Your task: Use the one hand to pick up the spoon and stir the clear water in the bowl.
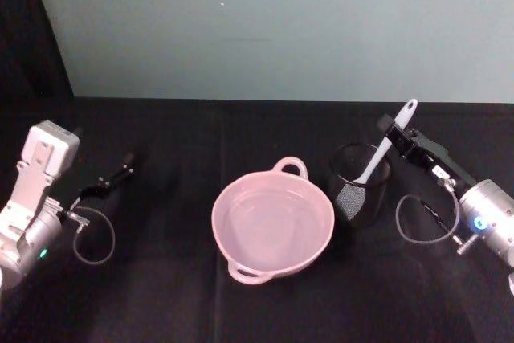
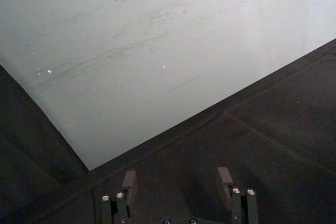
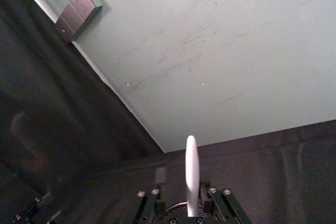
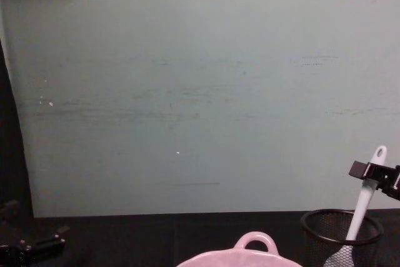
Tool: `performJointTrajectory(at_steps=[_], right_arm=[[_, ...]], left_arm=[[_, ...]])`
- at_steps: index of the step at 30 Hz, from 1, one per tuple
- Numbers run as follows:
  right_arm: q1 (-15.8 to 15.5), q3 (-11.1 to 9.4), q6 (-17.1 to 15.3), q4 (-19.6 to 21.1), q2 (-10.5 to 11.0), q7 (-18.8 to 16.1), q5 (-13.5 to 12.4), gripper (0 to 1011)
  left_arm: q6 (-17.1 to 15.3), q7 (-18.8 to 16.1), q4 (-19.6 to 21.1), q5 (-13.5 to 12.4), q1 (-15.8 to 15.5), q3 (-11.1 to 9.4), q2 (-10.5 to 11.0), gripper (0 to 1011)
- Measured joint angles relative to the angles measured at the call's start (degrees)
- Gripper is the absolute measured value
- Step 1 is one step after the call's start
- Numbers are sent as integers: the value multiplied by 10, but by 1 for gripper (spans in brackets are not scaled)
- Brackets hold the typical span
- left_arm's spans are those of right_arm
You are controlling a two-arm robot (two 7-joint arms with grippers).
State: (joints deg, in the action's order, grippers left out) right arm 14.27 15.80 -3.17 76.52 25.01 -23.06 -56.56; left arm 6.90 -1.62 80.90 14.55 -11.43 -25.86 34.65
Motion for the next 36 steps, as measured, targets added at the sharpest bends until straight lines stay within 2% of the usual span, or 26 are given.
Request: performJointTrajectory(at_steps=[5,10,15,21,25,30,36], right_arm=[[0,4,8,5,5,1,11,260],[-2,8,24,23,13,9,41,119],[-7,12,38,63,27,19,87,119],[-8,13,34,116,43,27,122,119],[-3,16,22,150,55,33,149,119],[13,24,-7,191,74,40,192,119],[24,27,-34,222,84,41,217,119]], left_arm=[[0,0,0,0,0,0,0,1005],[0,0,0,0,0,0,0,1005],[0,0,0,0,0,0,0,1005],[0,0,0,0,0,0,0,1005],[0,0,0,0,0,0,0,1005],[0,0,0,0,0,0,0,1005],[0,0,0,0,0,0,0,1005]])
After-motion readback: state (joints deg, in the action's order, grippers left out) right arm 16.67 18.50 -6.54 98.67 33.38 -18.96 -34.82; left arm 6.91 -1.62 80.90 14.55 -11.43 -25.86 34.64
